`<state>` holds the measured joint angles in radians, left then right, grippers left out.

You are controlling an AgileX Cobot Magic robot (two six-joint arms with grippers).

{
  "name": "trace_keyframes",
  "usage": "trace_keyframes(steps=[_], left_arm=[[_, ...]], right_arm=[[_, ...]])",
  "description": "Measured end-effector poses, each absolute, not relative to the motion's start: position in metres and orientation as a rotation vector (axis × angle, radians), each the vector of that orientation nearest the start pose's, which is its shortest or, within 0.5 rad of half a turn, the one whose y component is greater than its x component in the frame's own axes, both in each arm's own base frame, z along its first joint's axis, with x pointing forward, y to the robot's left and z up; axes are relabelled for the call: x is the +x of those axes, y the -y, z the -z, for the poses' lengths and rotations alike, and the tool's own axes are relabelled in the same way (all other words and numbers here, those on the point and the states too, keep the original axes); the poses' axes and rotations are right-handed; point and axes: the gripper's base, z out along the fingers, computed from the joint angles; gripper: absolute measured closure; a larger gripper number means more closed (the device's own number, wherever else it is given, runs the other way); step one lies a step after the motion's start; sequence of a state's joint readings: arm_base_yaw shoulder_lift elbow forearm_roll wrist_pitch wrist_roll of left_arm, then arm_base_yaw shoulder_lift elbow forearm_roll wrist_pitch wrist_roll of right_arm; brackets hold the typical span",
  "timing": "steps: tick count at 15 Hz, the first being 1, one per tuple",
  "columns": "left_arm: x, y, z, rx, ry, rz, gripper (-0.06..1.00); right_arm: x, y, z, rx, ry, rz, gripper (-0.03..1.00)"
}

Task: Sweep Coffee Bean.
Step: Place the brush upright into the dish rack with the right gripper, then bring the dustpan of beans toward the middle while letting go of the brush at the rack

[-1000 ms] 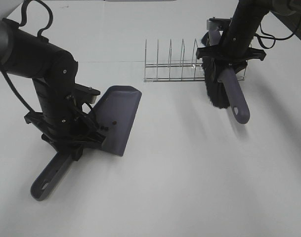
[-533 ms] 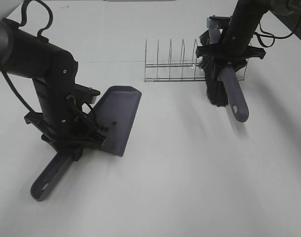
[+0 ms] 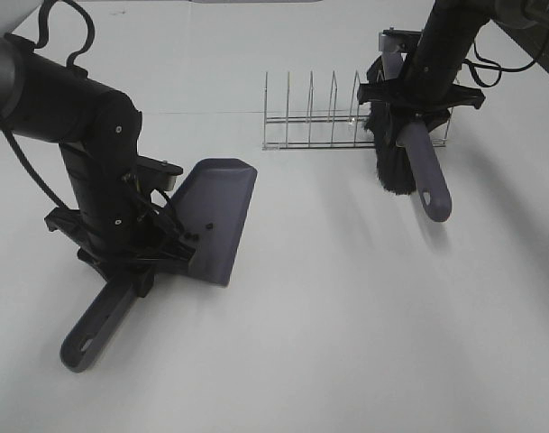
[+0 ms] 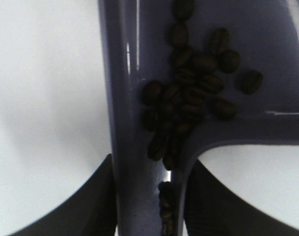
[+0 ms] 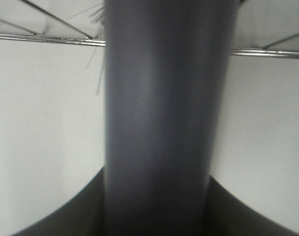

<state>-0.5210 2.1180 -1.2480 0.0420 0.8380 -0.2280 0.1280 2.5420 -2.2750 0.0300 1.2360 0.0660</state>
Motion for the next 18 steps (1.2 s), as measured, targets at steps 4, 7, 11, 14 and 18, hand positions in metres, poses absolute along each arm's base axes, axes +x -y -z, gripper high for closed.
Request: trace_keyframes(steps=[4,7,11,14,18], left_arm=[[0.321,0.181,-0.092,0.504,-3.139,-0.070,0.63],[0.321,0.181,-0.092,0.504,-3.139,-0.070,0.63],[0.321,0.181,-0.092,0.504,-3.139,-0.070,0.63],[0.321,0.181,-0.092,0.502,-3.140,-0.068,0.63],[0.331,0.192,-0.097,0.447,-3.161,-0.007,0.63]], right_arm=[[0.518,-0.068,-0.139,-0.064,-2.977,-0.094,0.70],[0.519,-0.072,-0.143,-0.049,-2.958,-0.161,0.45],[0.519,-0.072,-0.157,-0.050,-2.931,-0.163,0.42],[0.517,-0.069,-0.182,-0.062,-2.882,-0.124,0.41],[0.498,-0.069,-0.235,-0.057,-2.811,-0.180,0.41]])
